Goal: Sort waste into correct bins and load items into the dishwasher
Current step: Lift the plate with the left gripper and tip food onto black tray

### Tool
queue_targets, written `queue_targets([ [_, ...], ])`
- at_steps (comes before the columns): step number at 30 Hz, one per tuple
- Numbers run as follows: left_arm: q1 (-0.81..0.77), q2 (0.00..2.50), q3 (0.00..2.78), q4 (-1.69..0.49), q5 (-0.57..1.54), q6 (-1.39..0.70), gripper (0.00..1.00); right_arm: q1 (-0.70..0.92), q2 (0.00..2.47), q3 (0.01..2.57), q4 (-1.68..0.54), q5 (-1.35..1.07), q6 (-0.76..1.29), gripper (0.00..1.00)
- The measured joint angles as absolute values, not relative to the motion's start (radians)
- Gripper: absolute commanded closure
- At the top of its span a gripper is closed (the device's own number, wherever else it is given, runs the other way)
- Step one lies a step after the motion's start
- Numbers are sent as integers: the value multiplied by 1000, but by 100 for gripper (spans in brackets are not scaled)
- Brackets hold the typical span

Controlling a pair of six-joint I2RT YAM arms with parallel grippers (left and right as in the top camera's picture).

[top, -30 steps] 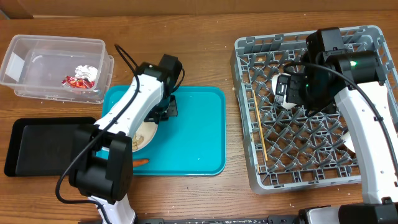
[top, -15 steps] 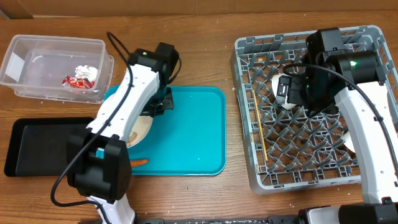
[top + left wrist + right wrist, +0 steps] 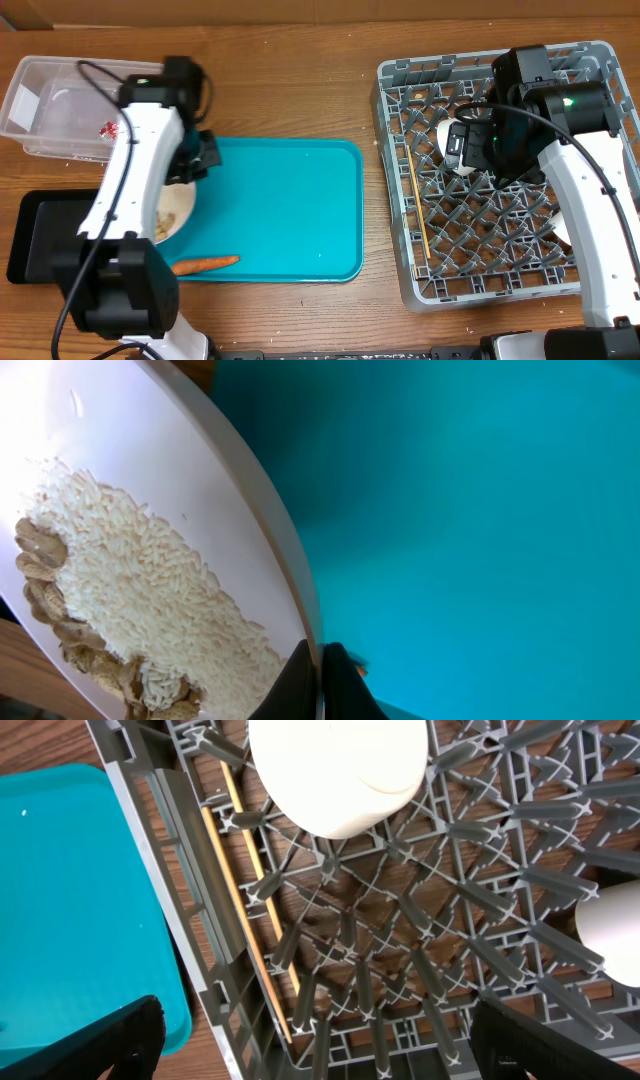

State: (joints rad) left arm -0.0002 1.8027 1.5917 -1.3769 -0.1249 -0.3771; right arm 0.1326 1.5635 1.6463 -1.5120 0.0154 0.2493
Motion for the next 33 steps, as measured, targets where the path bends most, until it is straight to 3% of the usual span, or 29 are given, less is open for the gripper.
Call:
queue_targets([
  [19, 432, 1800, 1592, -1353, 246, -90, 96, 133, 1563, 1646, -1528, 16, 250, 0],
  [33, 735, 1800, 1592, -1370, 665, 59, 96, 133, 1563, 1646, -1531, 15, 250, 0],
])
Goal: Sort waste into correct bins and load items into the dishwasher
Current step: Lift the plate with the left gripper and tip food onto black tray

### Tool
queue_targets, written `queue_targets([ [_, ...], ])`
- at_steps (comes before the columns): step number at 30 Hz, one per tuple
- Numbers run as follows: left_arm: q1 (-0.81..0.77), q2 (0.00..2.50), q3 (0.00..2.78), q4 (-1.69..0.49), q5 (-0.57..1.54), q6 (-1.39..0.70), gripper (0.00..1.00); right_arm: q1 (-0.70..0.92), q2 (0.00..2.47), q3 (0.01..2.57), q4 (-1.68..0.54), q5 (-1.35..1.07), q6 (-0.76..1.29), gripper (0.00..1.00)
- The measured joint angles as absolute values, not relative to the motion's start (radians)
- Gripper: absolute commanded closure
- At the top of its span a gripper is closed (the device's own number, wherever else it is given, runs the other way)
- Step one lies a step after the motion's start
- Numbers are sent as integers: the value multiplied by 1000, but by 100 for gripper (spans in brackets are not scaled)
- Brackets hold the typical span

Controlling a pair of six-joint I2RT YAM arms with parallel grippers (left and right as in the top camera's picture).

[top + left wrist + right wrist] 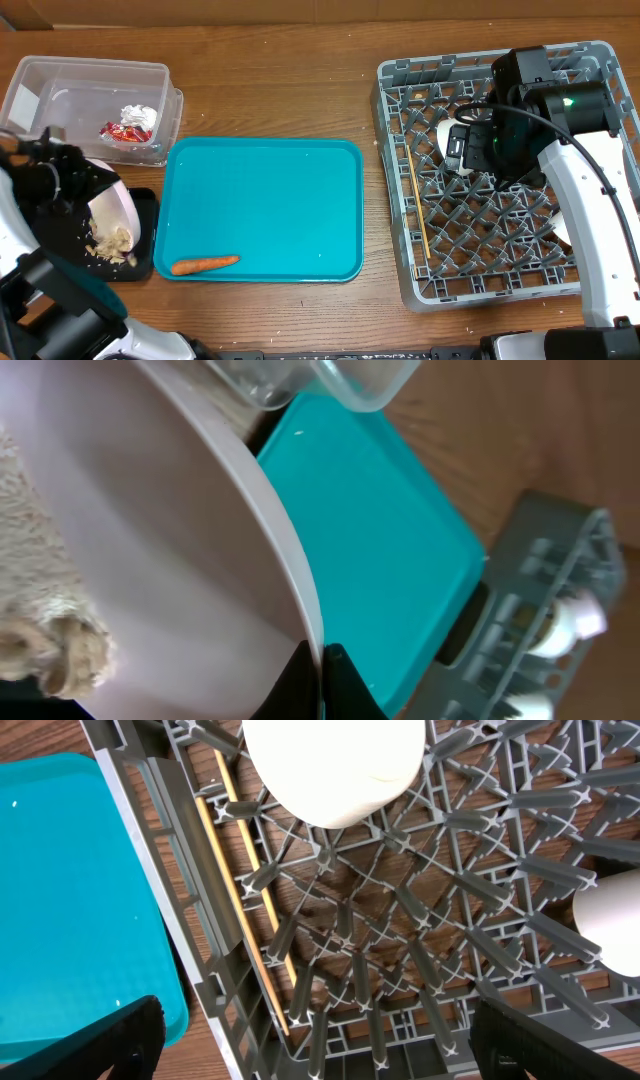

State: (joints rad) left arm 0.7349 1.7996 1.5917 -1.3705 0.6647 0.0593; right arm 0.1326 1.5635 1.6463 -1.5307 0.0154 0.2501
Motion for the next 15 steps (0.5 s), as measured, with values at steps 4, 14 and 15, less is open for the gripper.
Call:
queue_targets([
  [4, 788, 1800, 1592, -1388, 767, 92, 96, 133, 1563, 1646, -1531, 15, 250, 0],
  [14, 856, 1800, 1592, -1427, 924, 144, 96, 133, 1563, 1646, -1536, 16, 250, 0],
  [15, 857, 1800, 1592, -1434, 932, 151, 96, 133, 1563, 1646, -1536, 16, 250, 0],
])
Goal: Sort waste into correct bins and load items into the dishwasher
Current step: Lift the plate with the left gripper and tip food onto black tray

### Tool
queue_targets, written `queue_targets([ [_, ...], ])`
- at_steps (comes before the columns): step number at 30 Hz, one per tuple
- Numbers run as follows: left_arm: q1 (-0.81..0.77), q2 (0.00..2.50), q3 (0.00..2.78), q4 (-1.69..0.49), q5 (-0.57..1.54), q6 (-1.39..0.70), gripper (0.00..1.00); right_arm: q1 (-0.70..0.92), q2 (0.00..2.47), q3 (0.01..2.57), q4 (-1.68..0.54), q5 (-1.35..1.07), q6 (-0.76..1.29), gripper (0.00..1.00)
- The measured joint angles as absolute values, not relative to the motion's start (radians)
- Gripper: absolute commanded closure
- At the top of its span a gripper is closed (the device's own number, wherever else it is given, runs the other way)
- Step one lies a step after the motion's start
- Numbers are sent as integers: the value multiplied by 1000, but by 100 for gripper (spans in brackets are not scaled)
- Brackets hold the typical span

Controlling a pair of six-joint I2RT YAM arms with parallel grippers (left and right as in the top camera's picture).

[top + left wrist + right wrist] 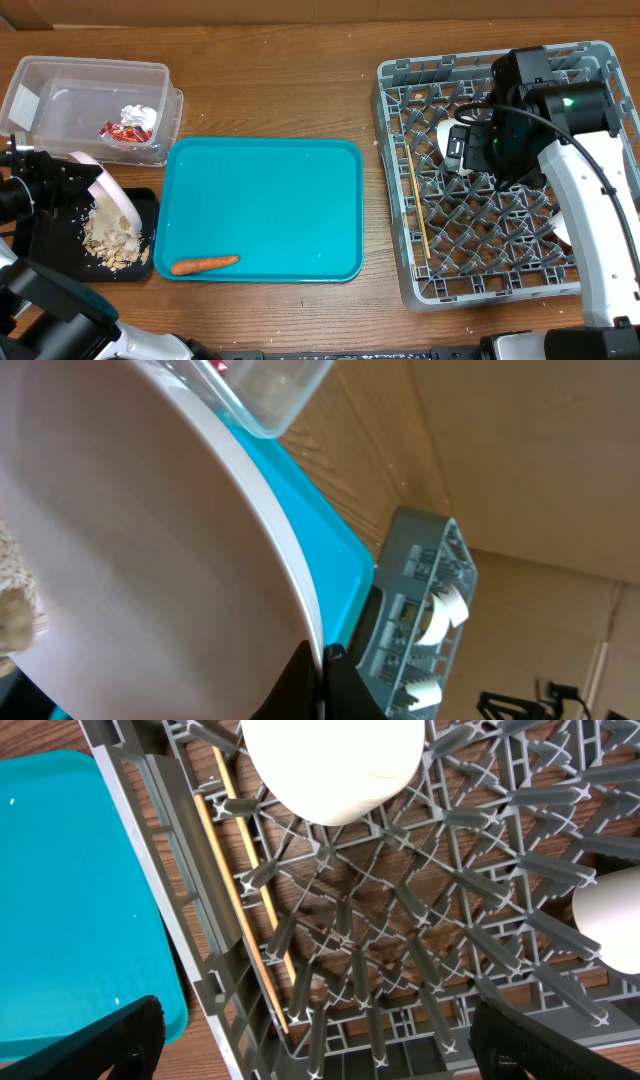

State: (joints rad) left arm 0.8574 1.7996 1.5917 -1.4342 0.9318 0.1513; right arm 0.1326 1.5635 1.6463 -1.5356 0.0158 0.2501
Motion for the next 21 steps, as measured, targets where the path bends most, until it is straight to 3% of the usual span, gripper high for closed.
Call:
queue_targets([
  [21, 871, 1800, 1592, -1428, 996, 204, 96, 133, 1563, 1646, -1536, 15, 250, 0],
])
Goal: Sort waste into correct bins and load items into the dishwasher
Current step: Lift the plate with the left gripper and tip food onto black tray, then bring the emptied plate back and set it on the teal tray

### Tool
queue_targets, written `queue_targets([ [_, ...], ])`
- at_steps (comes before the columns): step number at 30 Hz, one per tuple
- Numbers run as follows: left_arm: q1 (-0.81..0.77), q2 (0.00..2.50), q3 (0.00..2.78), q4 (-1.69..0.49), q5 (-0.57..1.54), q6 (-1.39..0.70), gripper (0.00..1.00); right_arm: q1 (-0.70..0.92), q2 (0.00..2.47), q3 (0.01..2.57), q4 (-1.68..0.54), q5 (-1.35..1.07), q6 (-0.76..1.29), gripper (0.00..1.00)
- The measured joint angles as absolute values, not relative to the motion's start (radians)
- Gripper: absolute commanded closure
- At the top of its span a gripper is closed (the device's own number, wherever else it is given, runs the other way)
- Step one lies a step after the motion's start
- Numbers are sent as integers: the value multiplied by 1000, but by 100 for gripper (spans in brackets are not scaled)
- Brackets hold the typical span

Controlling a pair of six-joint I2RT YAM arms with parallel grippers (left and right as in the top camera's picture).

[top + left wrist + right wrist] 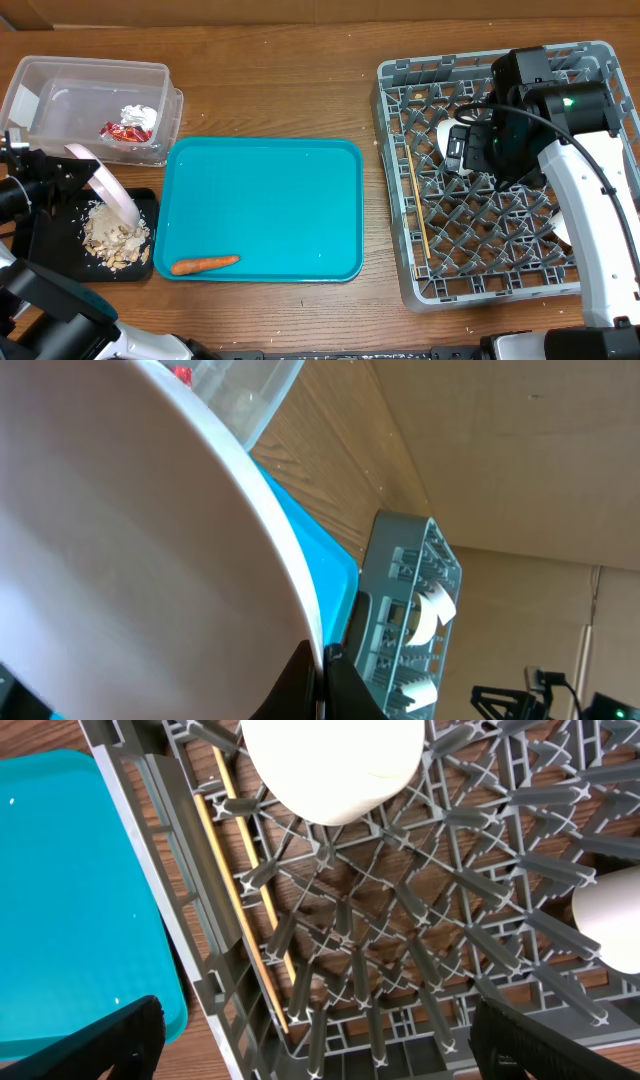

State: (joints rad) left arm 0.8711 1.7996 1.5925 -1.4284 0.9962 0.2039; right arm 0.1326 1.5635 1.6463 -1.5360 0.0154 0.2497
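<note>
My left gripper (62, 172) is shut on the rim of a white plate (105, 190), held steeply tilted over the black bin (40, 262). A heap of rice and scraps (115, 240) lies in that bin. In the left wrist view the plate (120, 560) shows a bare face, with my fingertips (322, 660) pinching its edge. A carrot (205, 264) lies on the teal tray (262, 190). My right gripper (320, 1050) hangs open over the grey dish rack (500, 230), near a white cup (330, 760) and chopsticks (240, 900).
A clear bin (70, 100) at the back left holds a crumpled wrapper (128, 122). Another white piece (562, 232) sits at the rack's right side. The rack's raised walls (150, 870) stand next to the tray edge.
The plate has tipped slightly steeper over the black bin, and the last scraps seen at its lower edge are gone from its face. The right arm has not moved.
My left gripper first held the plate, loaded with rice and scraps, at the tray's left edge. Then the plate was tilted over the black bin with food at its low side. Later the food lay heaped in the bin, and now the plate's face is bare.
</note>
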Motion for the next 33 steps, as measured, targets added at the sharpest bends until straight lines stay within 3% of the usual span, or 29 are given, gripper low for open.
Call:
queue_targets([
  [20, 773, 1800, 1592, -1502, 1018, 255, 96, 133, 1563, 1646, -1536, 16, 250, 0],
  [27, 479, 1800, 1592, -1506, 1033, 314, 96, 133, 1563, 1646, -1536, 15, 250, 0],
  [33, 137, 1800, 1592, -1323, 830, 207, 96, 133, 1563, 1646, -1537, 16, 250, 0],
])
